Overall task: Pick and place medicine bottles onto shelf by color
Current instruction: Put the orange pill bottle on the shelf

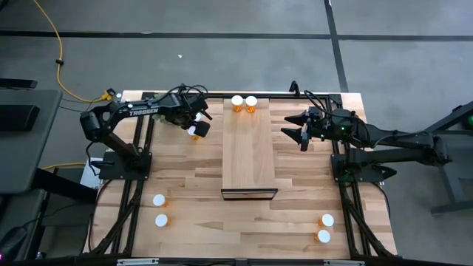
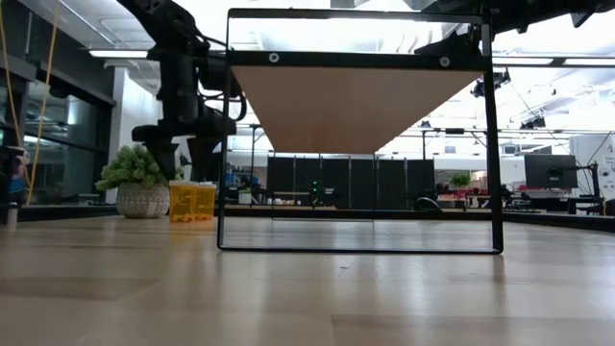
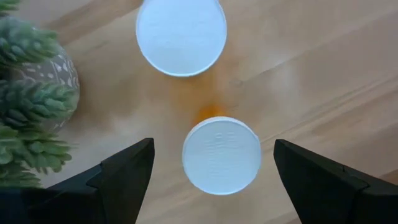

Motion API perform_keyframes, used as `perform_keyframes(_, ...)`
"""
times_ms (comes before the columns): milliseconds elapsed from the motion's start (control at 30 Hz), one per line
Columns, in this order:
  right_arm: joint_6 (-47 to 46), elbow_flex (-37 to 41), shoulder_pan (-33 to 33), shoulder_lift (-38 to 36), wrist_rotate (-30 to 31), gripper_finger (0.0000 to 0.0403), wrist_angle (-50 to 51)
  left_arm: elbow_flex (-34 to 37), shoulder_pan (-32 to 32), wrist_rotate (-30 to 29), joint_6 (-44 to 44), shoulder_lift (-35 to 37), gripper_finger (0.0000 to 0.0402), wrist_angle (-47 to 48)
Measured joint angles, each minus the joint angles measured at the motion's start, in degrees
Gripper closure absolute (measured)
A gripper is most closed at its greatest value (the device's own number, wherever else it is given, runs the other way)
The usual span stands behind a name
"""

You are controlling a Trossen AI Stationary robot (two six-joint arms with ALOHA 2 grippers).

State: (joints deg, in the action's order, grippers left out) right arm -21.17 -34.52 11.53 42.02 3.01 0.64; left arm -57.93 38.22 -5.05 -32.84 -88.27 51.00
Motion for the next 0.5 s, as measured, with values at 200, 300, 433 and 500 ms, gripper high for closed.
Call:
perform_keyframes(200, -1.25, 0.00, 0.00, 0.00, 0.00, 0.0121, 0.00, 0.00, -0.04, 1.94, 0.38, -3.18, 0.0080, 0.02)
perform_keyframes(300, -1.94, 0.00, 0.00, 0.00, 0.00, 0.0121, 0.00, 0.00, -0.04, 1.95, 0.17, -4.21, 0.0080, -0.28)
perform_keyframes(433, -1.90, 0.00, 0.00, 0.00, 0.00, 0.0121, 0.00, 0.00, -0.02, 1.87, 0.04, -5.36, 0.0080, -1.34)
perform_keyframes(500, -1.90, 0.00, 0.00, 0.00, 0.02, 0.0121, 0.00, 0.00, -0.02, 1.87, 0.02, -5.65, 0.0080, -1.85)
